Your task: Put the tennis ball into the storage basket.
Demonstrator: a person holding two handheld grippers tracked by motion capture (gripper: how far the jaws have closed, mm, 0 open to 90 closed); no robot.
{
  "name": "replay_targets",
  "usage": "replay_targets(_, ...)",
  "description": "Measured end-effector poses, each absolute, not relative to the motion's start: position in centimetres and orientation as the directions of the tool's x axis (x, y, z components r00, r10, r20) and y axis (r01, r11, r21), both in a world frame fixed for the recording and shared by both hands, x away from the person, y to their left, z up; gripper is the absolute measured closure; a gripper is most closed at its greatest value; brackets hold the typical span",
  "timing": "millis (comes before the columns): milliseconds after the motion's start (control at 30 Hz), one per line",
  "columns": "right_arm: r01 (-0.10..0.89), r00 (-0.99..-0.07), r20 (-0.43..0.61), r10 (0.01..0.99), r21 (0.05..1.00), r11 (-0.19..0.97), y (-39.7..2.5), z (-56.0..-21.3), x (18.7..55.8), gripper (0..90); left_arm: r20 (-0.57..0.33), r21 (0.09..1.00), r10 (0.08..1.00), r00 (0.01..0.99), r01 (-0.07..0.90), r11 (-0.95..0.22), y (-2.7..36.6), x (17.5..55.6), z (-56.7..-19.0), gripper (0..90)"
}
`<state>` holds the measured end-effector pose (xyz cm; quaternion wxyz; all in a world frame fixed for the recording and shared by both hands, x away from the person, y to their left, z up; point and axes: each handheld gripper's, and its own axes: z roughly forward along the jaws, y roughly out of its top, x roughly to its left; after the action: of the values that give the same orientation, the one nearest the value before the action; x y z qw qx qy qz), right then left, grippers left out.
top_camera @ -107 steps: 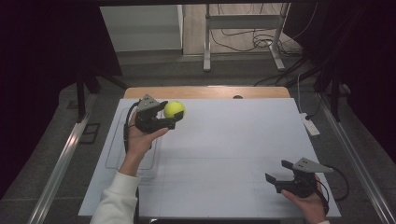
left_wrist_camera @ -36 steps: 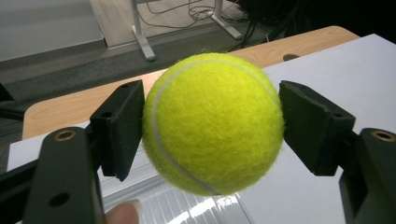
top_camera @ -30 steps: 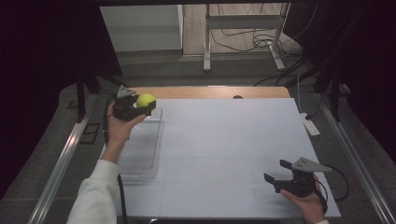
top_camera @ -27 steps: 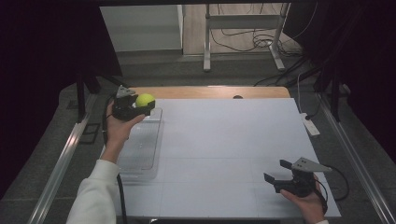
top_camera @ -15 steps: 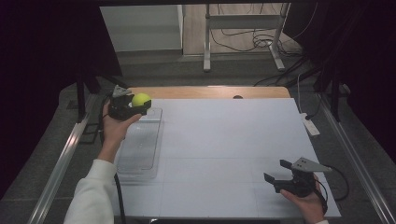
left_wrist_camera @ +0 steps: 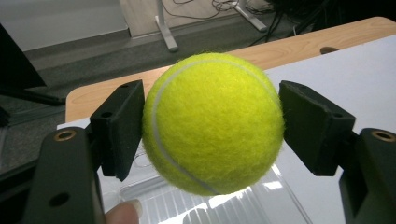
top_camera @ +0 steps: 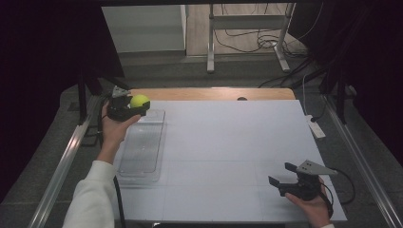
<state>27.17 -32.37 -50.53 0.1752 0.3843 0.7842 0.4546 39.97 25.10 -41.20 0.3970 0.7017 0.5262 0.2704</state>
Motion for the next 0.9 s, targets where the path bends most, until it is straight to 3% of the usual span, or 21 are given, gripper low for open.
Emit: replay_targets(900,0.446,-0.641,0.078,0.763,0.847,0.288,-32.4,-50.6,27.2,12.0,-0.039,0.813,0.968,0.249,0.571,-0.114,26.4,41.5,-41.9,26.6)
